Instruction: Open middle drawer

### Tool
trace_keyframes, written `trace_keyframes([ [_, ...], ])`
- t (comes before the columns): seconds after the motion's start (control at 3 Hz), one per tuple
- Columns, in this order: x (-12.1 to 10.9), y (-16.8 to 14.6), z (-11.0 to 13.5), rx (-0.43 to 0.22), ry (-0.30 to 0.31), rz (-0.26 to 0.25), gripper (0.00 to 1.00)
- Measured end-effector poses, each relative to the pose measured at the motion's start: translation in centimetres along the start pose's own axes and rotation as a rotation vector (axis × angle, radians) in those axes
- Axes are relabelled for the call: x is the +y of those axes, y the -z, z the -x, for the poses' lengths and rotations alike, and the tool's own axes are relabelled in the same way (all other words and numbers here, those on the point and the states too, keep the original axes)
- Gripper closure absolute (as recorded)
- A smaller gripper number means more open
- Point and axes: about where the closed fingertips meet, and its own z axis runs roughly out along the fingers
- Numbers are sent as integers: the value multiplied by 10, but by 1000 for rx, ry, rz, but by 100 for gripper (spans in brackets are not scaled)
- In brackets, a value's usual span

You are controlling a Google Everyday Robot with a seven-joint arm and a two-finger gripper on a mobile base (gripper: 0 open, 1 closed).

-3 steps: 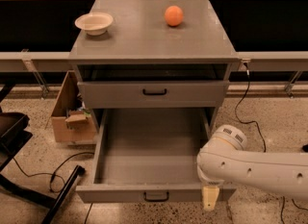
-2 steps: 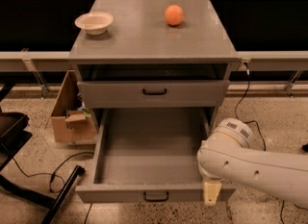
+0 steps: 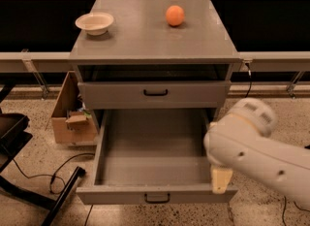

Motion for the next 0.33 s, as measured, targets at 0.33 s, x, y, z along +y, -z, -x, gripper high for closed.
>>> trace_keyframes([
  [0.33, -10, 32, -33, -54, -72, -42, 0],
])
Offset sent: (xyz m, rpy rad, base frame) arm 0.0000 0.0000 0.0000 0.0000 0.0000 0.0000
